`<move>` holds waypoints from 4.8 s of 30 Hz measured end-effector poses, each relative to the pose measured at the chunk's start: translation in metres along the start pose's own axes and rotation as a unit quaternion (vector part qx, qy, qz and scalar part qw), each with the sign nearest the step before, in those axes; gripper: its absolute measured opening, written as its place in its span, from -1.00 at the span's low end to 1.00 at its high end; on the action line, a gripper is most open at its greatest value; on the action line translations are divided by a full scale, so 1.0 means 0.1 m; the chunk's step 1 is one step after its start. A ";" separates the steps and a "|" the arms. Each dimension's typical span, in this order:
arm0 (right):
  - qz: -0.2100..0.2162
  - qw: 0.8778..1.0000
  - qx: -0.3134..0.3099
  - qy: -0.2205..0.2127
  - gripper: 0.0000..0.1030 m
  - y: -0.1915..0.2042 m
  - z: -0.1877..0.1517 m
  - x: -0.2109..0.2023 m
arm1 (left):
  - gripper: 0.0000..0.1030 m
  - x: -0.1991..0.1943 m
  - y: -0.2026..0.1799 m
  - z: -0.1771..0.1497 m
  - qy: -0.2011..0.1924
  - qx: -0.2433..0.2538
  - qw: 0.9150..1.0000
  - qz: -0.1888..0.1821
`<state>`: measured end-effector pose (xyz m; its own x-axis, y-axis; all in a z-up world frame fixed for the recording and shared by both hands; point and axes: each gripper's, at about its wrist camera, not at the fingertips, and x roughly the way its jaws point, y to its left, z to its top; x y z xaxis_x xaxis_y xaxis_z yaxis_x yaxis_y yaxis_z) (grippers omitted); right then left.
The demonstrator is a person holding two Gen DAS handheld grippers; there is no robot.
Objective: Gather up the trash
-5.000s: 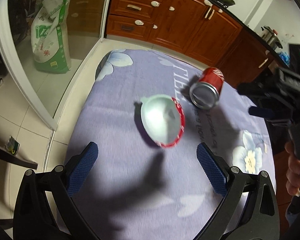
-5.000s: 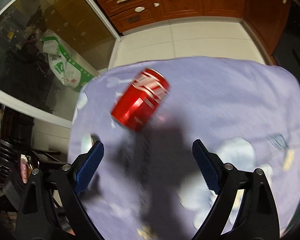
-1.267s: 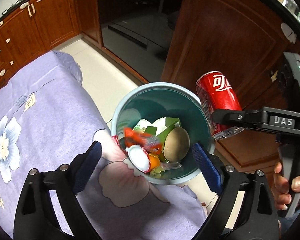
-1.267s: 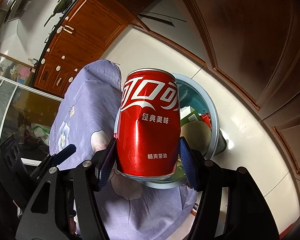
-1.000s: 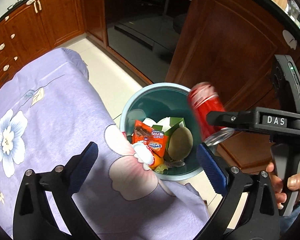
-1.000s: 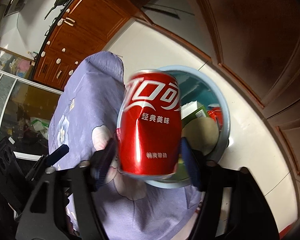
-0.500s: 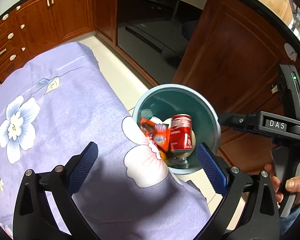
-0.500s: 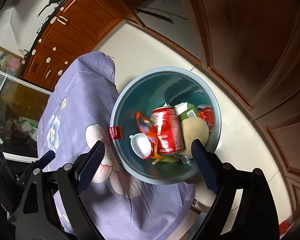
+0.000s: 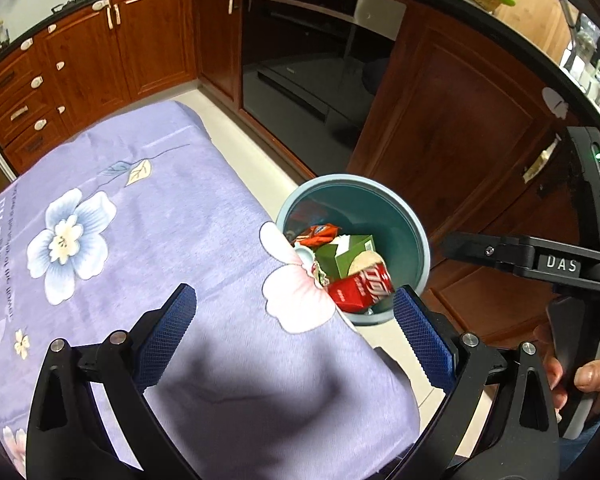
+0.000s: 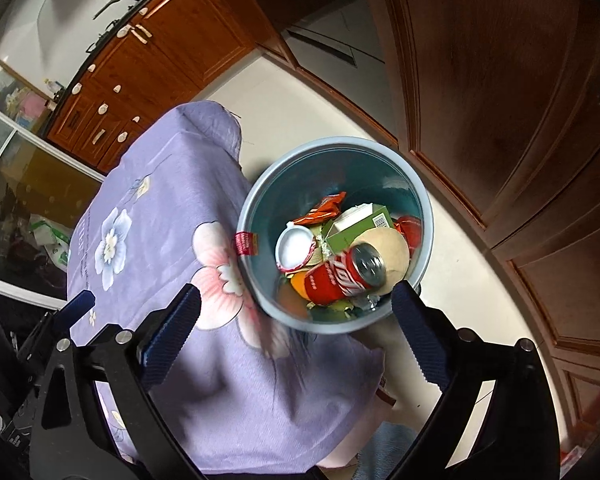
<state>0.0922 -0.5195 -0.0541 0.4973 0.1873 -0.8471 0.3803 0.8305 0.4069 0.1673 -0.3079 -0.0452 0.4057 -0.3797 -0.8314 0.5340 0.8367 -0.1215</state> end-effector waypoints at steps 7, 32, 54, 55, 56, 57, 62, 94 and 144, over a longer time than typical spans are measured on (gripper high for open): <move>-0.027 0.998 -0.035 -0.033 0.87 0.21 -0.18 -0.36 | 0.92 -0.32 -0.03 -0.12 -0.026 0.004 1.000 0.017; -0.103 0.985 -0.118 -0.072 0.87 0.66 -0.81 -0.91 | 0.92 -0.90 0.10 -0.64 -0.042 -0.003 0.996 0.074; -0.116 0.987 -0.107 -0.040 0.87 0.49 -0.87 -0.59 | 0.92 -0.67 0.14 -0.76 -0.021 -0.003 0.997 0.078; -0.117 0.987 -0.107 -0.037 0.87 0.48 -0.88 -0.56 | 0.92 -0.65 0.14 -0.76 -0.019 -0.003 0.997 0.078; -0.118 0.987 -0.106 -0.033 0.87 0.47 -0.88 -0.52 | 0.92 -0.62 0.16 -0.77 -0.018 -0.005 0.997 0.078; -0.118 0.987 -0.105 -0.029 0.87 0.46 -0.88 -0.49 | 0.92 -0.60 0.17 -0.77 -0.016 -0.006 0.997 0.077; -0.121 0.987 -0.105 -0.019 0.87 0.45 -0.87 -0.38 | 0.92 -0.51 0.24 -0.79 -0.010 -0.015 0.997 0.075; -0.130 0.987 -0.097 -0.001 0.87 0.38 -0.82 -0.15 | 0.92 -0.29 0.29 -0.87 0.013 -0.014 0.998 0.055; -0.136 0.986 -0.095 -0.004 0.87 0.36 -0.67 -0.19 | 0.92 -0.36 0.24 -0.79 0.003 0.018 0.996 0.085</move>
<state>0.0444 -0.4577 -0.0464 0.4035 -0.0597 -0.9130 0.3485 0.9327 0.0931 0.1071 -0.2433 -0.0611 0.4883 -0.2318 -0.8414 0.4842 0.8740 0.0402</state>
